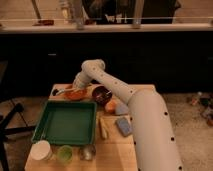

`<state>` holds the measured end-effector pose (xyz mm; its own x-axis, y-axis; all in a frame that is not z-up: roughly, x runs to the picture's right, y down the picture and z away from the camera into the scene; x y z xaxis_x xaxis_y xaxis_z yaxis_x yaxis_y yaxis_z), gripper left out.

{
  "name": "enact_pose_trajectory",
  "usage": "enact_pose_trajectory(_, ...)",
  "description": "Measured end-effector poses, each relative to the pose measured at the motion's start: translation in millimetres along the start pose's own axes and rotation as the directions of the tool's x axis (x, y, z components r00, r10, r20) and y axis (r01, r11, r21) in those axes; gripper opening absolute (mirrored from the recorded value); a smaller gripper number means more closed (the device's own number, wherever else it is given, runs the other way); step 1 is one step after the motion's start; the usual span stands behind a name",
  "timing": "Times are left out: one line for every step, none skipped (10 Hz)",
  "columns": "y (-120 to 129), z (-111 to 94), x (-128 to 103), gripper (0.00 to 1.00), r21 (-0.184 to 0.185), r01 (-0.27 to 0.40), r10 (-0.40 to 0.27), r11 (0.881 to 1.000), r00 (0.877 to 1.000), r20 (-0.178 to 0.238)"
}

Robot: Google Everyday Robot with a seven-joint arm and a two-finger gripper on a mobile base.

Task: Place brush in red bowl

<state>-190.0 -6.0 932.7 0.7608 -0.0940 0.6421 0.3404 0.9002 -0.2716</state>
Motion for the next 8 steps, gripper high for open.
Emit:
enact_pose_trajectory(-2.2,3.2,2.0,0.0,-0.004,-0.001,0.001,1.0,1.0,-0.001)
enact_pose_trajectory(-3.6,6.5,2.9,0.0,-0.008,-0.001,0.001,1.0,1.0,-0.002)
enact_pose_trajectory(-5.0,8.3,3.7,0.0,-0.01,-0.002,0.002,1.0,1.0,-0.002)
enact_pose_trajectory(-4.7,10.3,4.5,0.0,-0.014,-0.002,0.002,1.0,1.0,-0.003)
enact_pose_trajectory(-5.1,11.0,7.7,0.0,-0.018,-0.005,0.005,1.0,1.0,-0.005)
enact_pose_trajectory(-4.7,11.0,8.2,0.0,-0.02,-0.005,0.005,1.0,1.0,-0.005)
enact_pose_trajectory(-4.8,10.9,8.2,0.03,-0.02,-0.005,0.005,1.0,1.0,-0.005)
enact_pose_trajectory(-4.7,10.8,8.4,0.14,-0.02,-0.005,0.005,1.0,1.0,-0.005)
